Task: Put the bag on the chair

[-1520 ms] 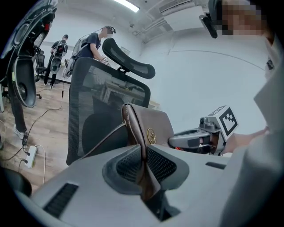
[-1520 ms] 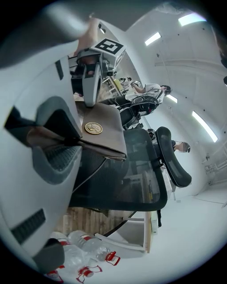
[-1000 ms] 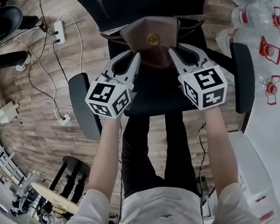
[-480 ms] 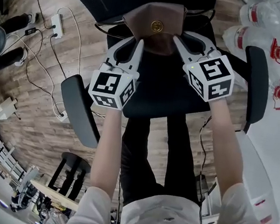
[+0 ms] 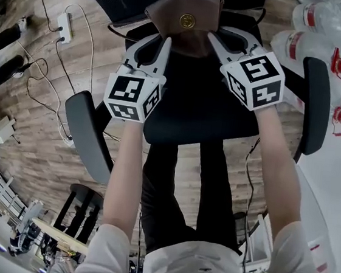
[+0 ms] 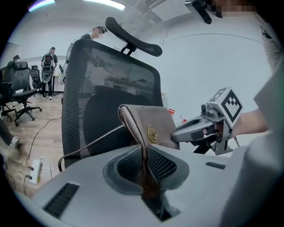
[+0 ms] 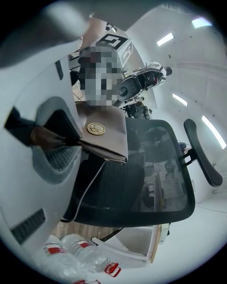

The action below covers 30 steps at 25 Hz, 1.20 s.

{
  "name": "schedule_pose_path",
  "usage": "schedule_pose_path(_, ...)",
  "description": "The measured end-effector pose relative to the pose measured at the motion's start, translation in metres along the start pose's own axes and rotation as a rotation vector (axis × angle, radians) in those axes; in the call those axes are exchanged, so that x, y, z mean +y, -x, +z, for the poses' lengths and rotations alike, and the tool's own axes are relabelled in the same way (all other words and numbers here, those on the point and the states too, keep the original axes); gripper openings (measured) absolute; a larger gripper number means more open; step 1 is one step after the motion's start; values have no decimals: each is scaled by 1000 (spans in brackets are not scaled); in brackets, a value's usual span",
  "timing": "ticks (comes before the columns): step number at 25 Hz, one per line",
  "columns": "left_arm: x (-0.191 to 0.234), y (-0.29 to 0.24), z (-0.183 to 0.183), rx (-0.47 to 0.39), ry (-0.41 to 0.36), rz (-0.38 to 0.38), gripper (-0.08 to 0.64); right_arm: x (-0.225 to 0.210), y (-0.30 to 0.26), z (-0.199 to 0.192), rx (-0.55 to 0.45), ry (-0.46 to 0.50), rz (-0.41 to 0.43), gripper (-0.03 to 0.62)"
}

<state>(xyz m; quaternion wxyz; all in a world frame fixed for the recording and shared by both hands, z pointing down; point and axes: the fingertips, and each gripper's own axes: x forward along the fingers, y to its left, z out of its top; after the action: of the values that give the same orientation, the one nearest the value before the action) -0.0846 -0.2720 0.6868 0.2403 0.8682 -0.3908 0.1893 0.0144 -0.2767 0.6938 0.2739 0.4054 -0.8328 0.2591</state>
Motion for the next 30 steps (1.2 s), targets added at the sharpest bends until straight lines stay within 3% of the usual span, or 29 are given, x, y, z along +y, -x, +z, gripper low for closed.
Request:
schedule_pose_path(13, 10, -37, -3, 17, -65, 4, 34, -28, -21, -3, 37, 3, -31, 58)
schedule_pose_path(18, 20, -48, -9, 55, -135, 2, 34, -31, -34, -2, 57, 31, -26, 61)
schedule_pose_path(30, 28, -62, -20, 96, -143, -9, 34, -43, -51, -15, 101, 18, -35, 64)
